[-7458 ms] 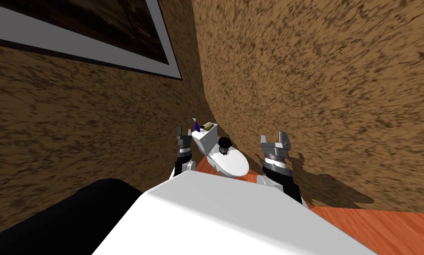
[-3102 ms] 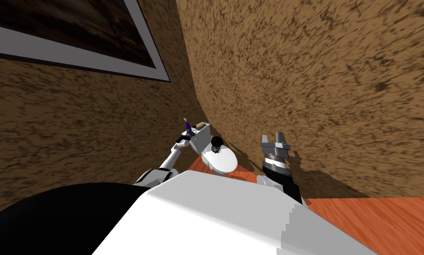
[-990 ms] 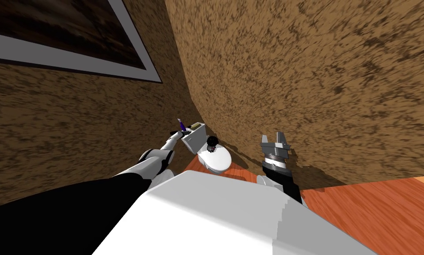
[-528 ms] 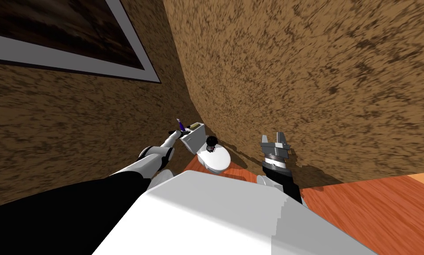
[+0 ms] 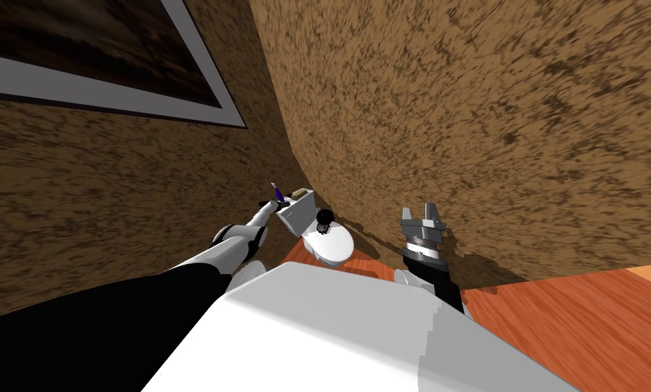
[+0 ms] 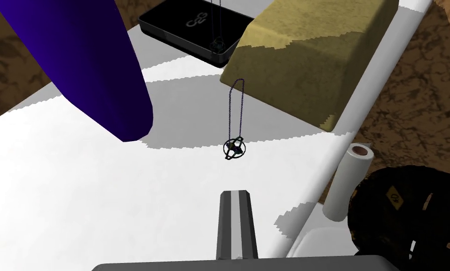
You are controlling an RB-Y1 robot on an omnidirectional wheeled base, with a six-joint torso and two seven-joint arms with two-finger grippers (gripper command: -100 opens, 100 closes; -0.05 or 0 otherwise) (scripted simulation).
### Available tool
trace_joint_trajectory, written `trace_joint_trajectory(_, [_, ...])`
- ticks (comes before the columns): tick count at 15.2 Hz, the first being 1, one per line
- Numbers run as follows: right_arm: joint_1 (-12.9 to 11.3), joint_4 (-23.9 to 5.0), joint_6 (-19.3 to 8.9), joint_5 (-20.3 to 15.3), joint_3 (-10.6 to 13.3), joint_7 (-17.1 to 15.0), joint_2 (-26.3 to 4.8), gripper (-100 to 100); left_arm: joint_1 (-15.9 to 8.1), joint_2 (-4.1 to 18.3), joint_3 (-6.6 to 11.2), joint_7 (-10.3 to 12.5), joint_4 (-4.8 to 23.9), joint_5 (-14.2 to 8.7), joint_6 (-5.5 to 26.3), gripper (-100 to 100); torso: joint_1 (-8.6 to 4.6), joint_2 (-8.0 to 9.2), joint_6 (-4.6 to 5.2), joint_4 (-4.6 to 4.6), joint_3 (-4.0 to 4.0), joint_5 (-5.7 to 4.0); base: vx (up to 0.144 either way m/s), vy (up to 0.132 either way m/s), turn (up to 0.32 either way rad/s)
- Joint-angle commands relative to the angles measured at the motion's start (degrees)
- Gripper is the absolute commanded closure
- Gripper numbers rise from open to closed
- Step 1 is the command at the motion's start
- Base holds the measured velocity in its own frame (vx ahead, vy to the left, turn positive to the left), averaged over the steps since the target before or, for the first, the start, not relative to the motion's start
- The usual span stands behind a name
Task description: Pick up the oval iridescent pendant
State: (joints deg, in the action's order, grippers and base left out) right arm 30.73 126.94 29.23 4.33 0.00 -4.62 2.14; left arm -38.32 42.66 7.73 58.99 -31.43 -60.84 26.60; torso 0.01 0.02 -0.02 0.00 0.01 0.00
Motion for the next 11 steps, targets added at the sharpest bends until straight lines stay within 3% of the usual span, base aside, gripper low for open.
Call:
trace_joint_trajectory(1, [0.0, 0.0, 0.0, 0.0, 0.0, 0.0, 0.0, 0, -0.95, 1.69, -1.13, -0.98, -0.62, 1.0, 1.57, -100, 0.0, 0.0, 0.0, 0.0, 0.0, 0.0, -0.015, -0.001, -0.065])
trace_joint_trajectory(4, [-0.01, 0.0, 0.0, 0.0, 0.0, 0.0, 0.0, 0, -1.26, 2.24, -1.5, -1.3, -0.83, 1.33, 2.08, -100, -0.01, 0.1, 0.01, 0.03, 0.06, -0.01, -0.026, 0.0, -0.05])
trace_joint_trajectory(8, [-0.01, 0.0, 0.0, 0.0, 0.0, 0.0, 0.0, 0, -2.76, 4.92, -3.34, -2.94, -1.8, 3.01, 4.59, -100, -0.02, 0.1, 0.01, 0.03, 0.06, -0.02, -0.022, -0.001, -0.053])
trace_joint_trajectory(10, [0.0, 0.0, 0.0, 0.0, 0.0, 0.0, 0.0, 0, -2.35, 4.42, -3.0, -2.15, -1.93, 2.89, 4.17, -100, -0.01, 0.09, 0.0, 0.02, 0.05, 0.0, -0.007, 0.0, -0.01])
trace_joint_trajectory(11, [0.0, 0.0, 0.0, 0.0, 0.0, 0.0, 0.0, 0, -2.34, 4.41, -2.99, -2.17, -1.93, 2.88, 4.18, 100, 0.0, 0.06, 0.0, 0.01, 0.04, 0.0, 0.0, 0.0, 0.0])
